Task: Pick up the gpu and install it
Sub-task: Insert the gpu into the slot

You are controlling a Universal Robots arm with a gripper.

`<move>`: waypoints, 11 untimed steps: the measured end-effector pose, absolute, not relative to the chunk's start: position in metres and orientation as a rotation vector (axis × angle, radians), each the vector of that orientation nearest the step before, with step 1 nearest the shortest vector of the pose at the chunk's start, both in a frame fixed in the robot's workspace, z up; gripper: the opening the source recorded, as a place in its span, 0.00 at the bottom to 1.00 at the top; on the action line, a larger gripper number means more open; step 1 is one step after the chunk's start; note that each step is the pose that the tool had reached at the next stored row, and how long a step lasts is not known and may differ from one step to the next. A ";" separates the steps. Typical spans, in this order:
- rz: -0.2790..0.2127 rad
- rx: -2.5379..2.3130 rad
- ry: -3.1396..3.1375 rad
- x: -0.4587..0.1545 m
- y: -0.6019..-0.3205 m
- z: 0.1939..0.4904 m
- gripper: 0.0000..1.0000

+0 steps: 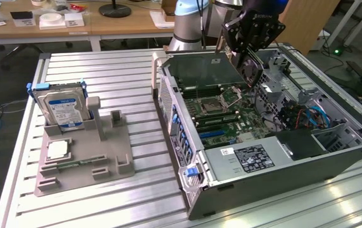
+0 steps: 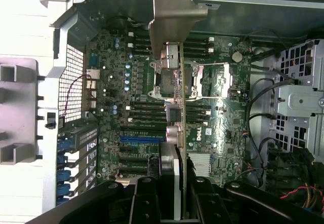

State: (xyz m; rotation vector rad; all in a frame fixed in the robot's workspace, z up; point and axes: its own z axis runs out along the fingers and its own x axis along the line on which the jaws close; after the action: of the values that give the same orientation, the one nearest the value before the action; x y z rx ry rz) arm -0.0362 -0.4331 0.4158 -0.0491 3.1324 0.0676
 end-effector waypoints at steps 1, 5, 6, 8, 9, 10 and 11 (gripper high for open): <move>0.068 -0.049 3.132 -0.036 -0.433 0.416 0.28; 0.068 -0.049 3.132 -0.036 -0.433 0.416 0.28; 0.068 -0.049 3.132 -0.036 -0.433 0.416 0.28; 0.068 -0.056 3.132 -0.036 -0.433 0.416 0.28; 0.068 -0.067 3.132 -0.036 -0.433 0.416 0.28; 0.068 -0.081 3.132 -0.036 -0.433 0.416 0.28; 0.068 -0.095 3.132 -0.036 -0.433 0.416 0.28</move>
State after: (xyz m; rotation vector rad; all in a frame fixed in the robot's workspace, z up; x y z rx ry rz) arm -0.0362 -0.4331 0.4158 -0.0952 3.1319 0.0676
